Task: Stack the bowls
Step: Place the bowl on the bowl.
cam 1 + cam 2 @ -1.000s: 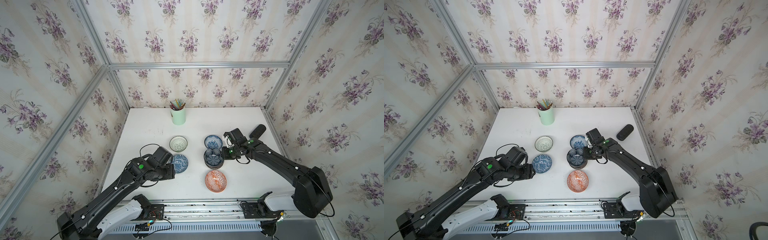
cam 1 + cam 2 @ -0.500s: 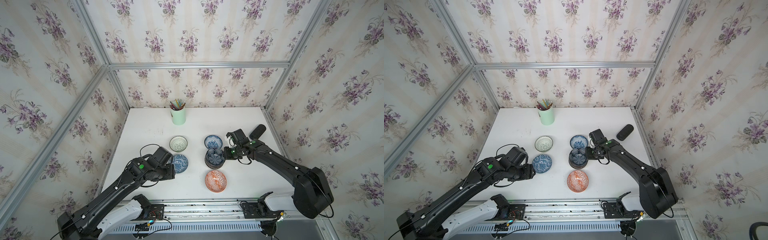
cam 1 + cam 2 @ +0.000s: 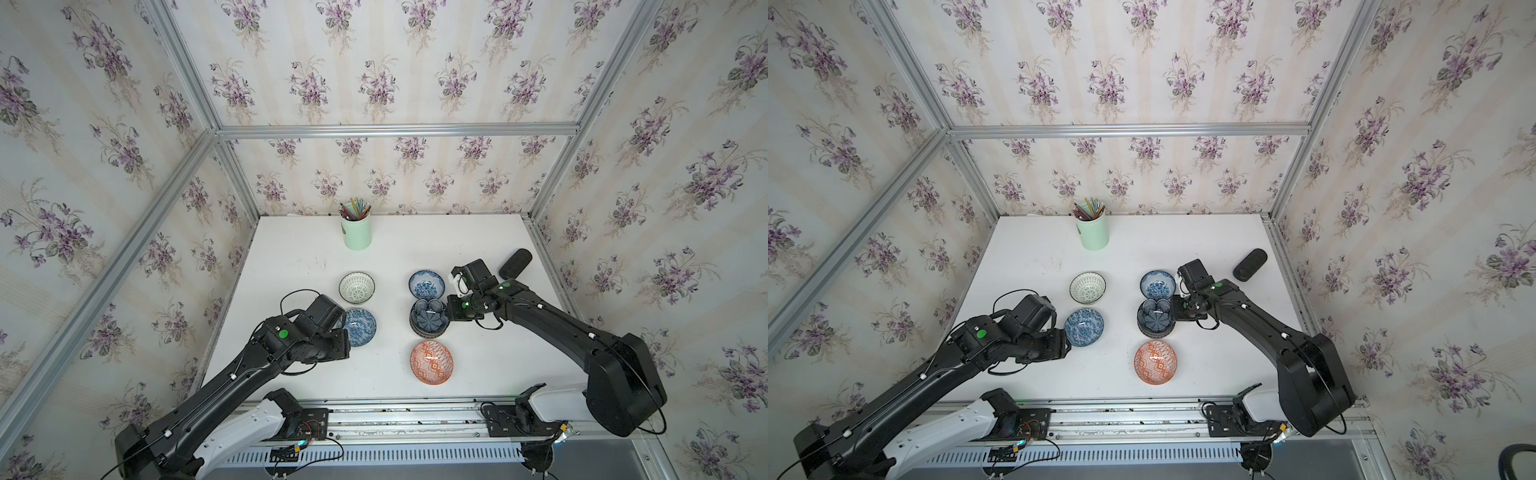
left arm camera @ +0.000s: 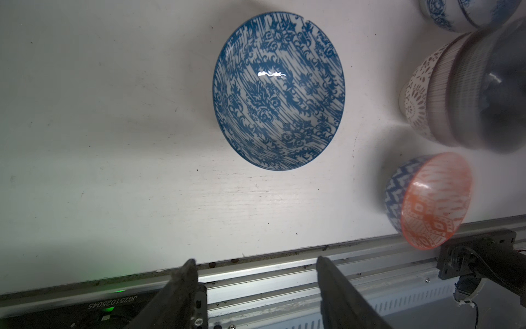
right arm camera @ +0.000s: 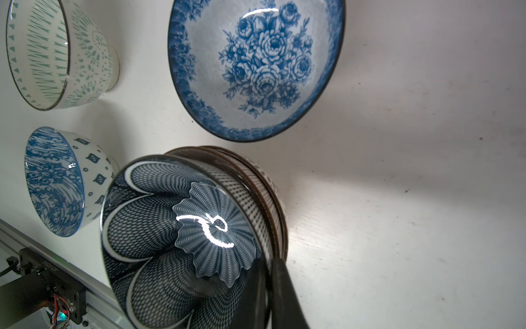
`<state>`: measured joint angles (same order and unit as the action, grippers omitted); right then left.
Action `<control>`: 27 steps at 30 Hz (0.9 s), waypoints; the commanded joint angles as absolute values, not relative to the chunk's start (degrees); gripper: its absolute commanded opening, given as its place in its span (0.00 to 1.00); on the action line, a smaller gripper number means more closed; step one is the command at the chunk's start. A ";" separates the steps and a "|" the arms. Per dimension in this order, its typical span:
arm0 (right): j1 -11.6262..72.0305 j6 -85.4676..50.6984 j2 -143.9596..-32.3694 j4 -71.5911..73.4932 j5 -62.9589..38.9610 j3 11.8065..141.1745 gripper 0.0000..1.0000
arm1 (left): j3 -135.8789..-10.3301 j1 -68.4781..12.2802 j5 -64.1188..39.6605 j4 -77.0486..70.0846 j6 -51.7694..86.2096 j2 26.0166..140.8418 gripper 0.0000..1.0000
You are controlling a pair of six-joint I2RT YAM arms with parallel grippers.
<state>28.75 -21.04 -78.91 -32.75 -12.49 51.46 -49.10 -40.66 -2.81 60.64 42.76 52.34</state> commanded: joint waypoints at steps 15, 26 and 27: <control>28.83 -20.87 -79.64 -30.78 -13.41 51.16 0.00 | -48.59 -40.60 -3.07 59.78 43.20 52.64 0.68; 29.05 -20.82 -79.78 -30.89 -14.02 51.07 0.07 | -48.39 -40.61 -3.34 59.60 43.19 52.83 0.68; 29.01 -20.80 -79.88 -30.86 -14.13 51.06 0.07 | -48.35 -40.61 -3.34 59.68 43.23 52.82 0.68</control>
<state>28.86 -21.04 -79.88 -31.90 -12.78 51.07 -48.45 -40.66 -3.03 60.07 43.16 52.80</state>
